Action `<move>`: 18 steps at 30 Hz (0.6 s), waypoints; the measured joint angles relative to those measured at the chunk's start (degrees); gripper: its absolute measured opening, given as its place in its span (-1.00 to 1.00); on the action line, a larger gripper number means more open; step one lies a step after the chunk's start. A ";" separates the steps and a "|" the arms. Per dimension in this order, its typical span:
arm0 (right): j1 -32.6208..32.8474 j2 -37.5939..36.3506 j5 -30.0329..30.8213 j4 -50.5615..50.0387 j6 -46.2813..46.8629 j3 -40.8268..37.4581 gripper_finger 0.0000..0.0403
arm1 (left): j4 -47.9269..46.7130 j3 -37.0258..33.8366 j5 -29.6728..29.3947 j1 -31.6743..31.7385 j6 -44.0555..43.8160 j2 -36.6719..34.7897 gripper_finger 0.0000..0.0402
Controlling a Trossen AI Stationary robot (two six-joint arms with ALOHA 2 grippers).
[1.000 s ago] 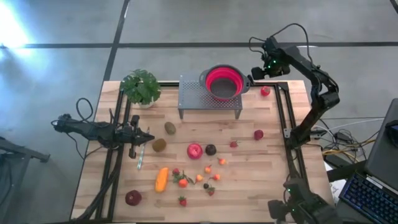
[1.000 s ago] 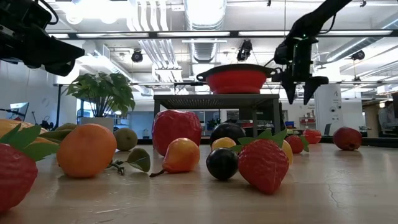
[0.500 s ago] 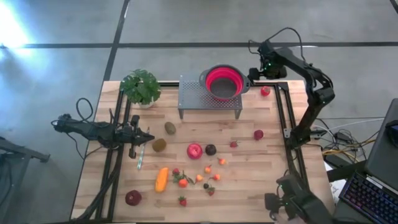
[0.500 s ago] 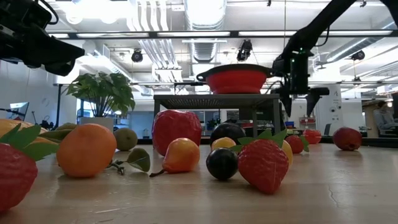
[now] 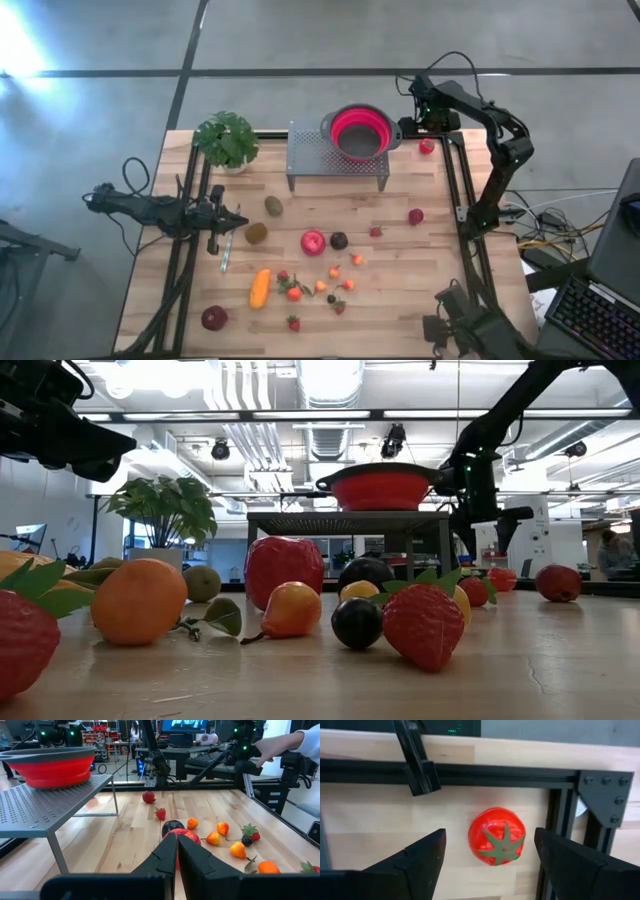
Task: Pick & Place Fruit
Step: Put the tomato into the strainer bowl on the shelf
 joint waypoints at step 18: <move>1.84 0.08 4.46 2.82 0.81 -5.06 0.45 | 0.00 0.00 0.00 0.00 0.00 0.00 -0.90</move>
